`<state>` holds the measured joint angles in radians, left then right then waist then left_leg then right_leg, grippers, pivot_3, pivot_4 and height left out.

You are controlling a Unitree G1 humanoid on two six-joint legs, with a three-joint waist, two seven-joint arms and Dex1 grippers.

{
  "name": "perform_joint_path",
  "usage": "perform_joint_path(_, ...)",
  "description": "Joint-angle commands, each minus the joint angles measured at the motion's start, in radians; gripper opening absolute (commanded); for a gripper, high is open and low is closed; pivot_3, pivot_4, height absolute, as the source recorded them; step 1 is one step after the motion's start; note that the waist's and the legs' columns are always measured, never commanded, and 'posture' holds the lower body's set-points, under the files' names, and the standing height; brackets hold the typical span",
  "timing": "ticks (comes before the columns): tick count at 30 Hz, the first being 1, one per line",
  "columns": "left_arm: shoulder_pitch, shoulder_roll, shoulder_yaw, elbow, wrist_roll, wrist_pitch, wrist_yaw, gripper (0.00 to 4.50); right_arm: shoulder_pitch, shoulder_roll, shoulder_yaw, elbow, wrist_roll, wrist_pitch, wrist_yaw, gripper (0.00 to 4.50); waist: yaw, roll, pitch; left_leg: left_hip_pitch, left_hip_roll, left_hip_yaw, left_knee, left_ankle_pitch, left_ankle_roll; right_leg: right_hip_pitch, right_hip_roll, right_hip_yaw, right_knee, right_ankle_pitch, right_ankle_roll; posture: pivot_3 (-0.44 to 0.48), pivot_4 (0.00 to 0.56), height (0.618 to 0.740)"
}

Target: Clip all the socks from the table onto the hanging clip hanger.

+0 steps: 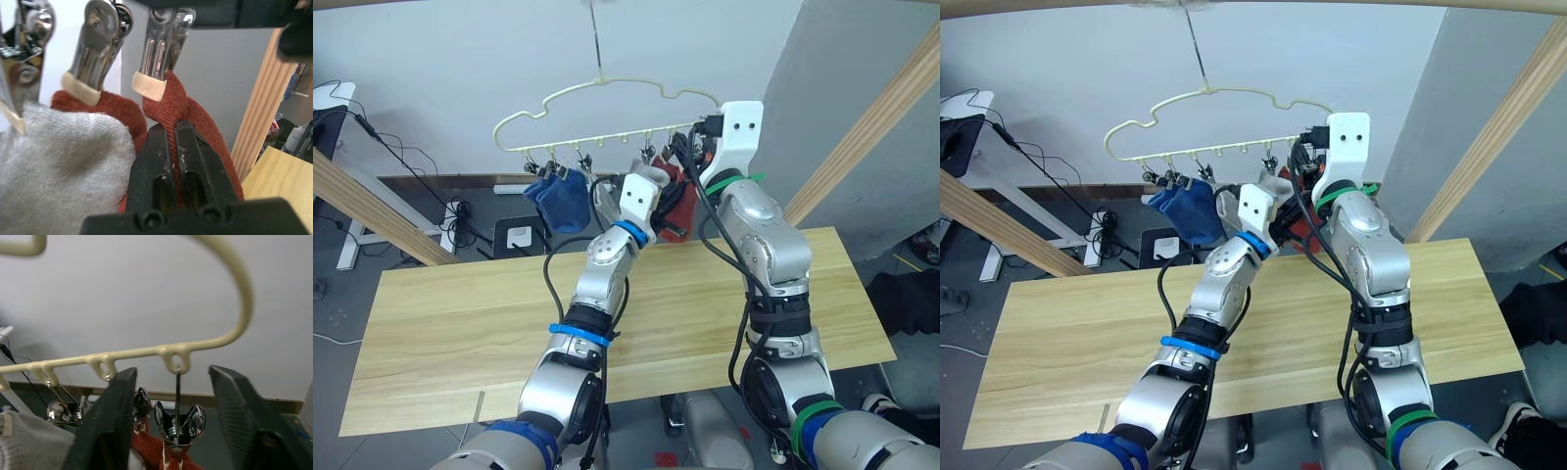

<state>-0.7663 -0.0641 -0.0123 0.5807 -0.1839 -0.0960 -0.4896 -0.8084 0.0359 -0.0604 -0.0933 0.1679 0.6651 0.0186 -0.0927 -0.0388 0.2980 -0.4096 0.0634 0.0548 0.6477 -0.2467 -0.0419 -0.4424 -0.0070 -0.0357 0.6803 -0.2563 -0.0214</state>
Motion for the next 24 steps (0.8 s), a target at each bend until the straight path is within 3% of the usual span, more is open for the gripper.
perform_joint_path(1,-0.001,-0.001,-0.005,-0.05,-0.006,0.003,-0.002,0.48,0.023,0.005,-0.016,-0.128,0.044,0.039,-0.001,3.58,0.0,0.0,0.0,0.0,0.0,0.0,0.0,0.0,0.0,0.0,0.0,0.0,0.0,0.0,0.0,-0.227,0.259,0.74)
perform_joint_path(3,0.011,0.009,-0.015,-0.07,-0.012,0.021,-0.033,1.02,0.044,-0.001,-0.018,-0.177,0.062,0.073,0.007,4.36,-0.001,0.0,0.0,0.0,0.0,0.0,0.0,0.0,0.0,0.0,0.0,0.0,0.0,0.0,0.0,-0.227,0.259,0.74)
perform_joint_path(4,0.02,0.016,-0.022,-0.086,-0.012,0.028,-0.048,1.33,0.055,-0.006,-0.019,-0.2,0.071,0.09,0.012,4.5,-0.001,0.0,0.0,0.0,0.0,0.0,0.0,0.0,0.0,0.0,0.0,0.0,0.0,0.0,0.0,-0.227,0.259,0.74)
perform_joint_path(9,0.115,0.106,-0.075,-0.249,-0.014,0.134,-0.151,2.87,0.117,-0.078,-0.019,-0.33,0.153,0.198,0.089,4.5,-0.005,0.0,0.0,0.0,0.0,0.0,0.0,0.0,0.0,0.0,0.0,0.0,0.0,0.0,0.0,-0.211,0.26,0.74)
perform_joint_path(11,0.175,0.194,-0.103,-0.365,-0.02,0.167,-0.238,3.42,0.139,-0.136,-0.014,-0.374,0.186,0.237,0.141,4.5,-0.008,0.0,0.0,0.0,0.0,0.0,0.0,0.0,-0.001,0.0,0.0,0.0,0.0,0.0,0.0,-0.206,0.259,0.74)
perform_joint_path(14,0.266,0.355,-0.093,-0.574,-0.089,0.273,-0.36,4.42,0.184,-0.31,0.027,-0.427,0.202,0.247,0.285,4.5,-0.014,0.0,0.0,0.001,0.001,-0.001,0.0,0.002,-0.003,0.0,0.001,0.001,0.001,0.0,0.0,-0.191,0.249,0.74)
perform_joint_path(18,0.344,0.583,0.013,-0.75,-0.189,0.47,-0.422,4.47,0.226,-0.52,0.04,-0.434,0.222,0.176,0.473,4.5,-0.012,0.0,0.0,0.002,0.001,-0.001,0.0,0.002,-0.003,0.001,0.001,0.001,0.001,0.0,0.0,-0.155,0.229,0.74)
perform_joint_path(24,0.404,0.81,0.165,-0.74,-0.143,0.588,-0.351,4.47,0.251,-0.701,0.039,-0.324,0.205,0.005,0.671,4.5,-0.002,-0.001,-0.008,0.004,0.0,-0.002,0.001,0.001,-0.001,0.001,0.002,0.001,0.002,-0.003,0.005,-0.102,0.192,0.74)
